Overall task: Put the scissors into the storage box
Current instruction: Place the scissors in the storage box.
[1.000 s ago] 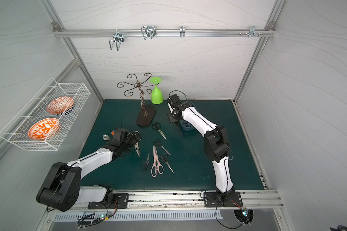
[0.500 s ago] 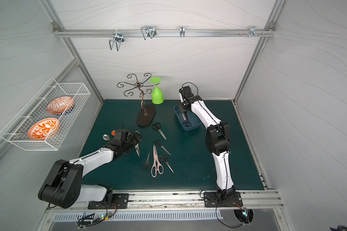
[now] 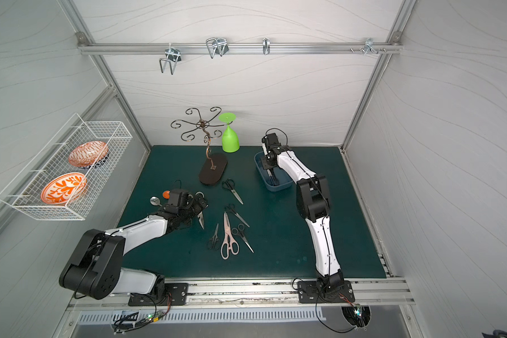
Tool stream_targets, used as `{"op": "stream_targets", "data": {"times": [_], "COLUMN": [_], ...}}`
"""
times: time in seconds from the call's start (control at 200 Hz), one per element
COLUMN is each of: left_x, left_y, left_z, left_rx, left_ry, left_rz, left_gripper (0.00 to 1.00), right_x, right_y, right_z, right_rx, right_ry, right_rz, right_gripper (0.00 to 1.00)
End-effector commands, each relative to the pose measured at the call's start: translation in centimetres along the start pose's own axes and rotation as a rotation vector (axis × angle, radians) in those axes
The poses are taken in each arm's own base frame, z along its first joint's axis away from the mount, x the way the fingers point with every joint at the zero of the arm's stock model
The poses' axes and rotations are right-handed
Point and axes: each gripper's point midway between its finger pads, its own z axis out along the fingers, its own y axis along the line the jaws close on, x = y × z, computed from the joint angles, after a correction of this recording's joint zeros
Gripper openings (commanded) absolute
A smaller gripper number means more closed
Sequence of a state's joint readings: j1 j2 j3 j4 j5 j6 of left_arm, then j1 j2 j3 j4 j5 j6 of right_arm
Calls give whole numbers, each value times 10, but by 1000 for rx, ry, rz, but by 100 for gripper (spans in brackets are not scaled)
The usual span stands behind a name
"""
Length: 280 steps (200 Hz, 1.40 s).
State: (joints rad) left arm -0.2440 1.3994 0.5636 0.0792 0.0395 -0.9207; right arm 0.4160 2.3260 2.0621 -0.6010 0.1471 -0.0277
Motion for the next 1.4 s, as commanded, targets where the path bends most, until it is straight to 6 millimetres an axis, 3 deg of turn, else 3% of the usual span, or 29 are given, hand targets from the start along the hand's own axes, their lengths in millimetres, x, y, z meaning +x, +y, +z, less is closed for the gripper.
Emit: {"op": "stream_targets", "data": {"times": [0.0, 0.14, 0.46, 0.54, 0.655, 0.71, 0.855, 1.15, 1.265, 1.395], "left_x": [-11, -10, -11, -11, -11, -10, -10, -11, -11, -15], "left_y": [-18, -17, -18, -19, -20, -20, -22, -25, -25, -21], "left_z": [-1, -2, -2, -2, -2, -1, -1, -2, -2, -3], "left_rx": [47, 47, 50, 54, 54, 56, 62, 71, 68, 63], "left_ry": [-22, -21, -23, -21, -20, -17, -12, -11, -9, -21], "left_rz": [-2, -1, 0, -1, -4, -5, -9, -12, -14, -37], "left_gripper": [96, 96, 96, 96, 96, 96, 96, 96, 96, 96], "right_x": [10, 5, 28, 35, 37, 37, 31, 20, 17, 20], "right_y": [-4, -2, 4, 4, 5, 4, 2, 2, 16, 58], "right_z": [18, 25, 42, 41, 39, 36, 24, -26, -52, -72], "right_rx": [-1, -22, -42, -43, -47, -44, -37, -27, -43, -100], "right_ry": [20, 17, 86, 105, 100, 102, 87, 40, 20, -12], "right_rz": [-2, 8, 31, 40, 44, 46, 42, 33, -1, -67], "right_gripper": [8, 9, 12, 26, 34, 46, 50, 50, 50, 50]}}
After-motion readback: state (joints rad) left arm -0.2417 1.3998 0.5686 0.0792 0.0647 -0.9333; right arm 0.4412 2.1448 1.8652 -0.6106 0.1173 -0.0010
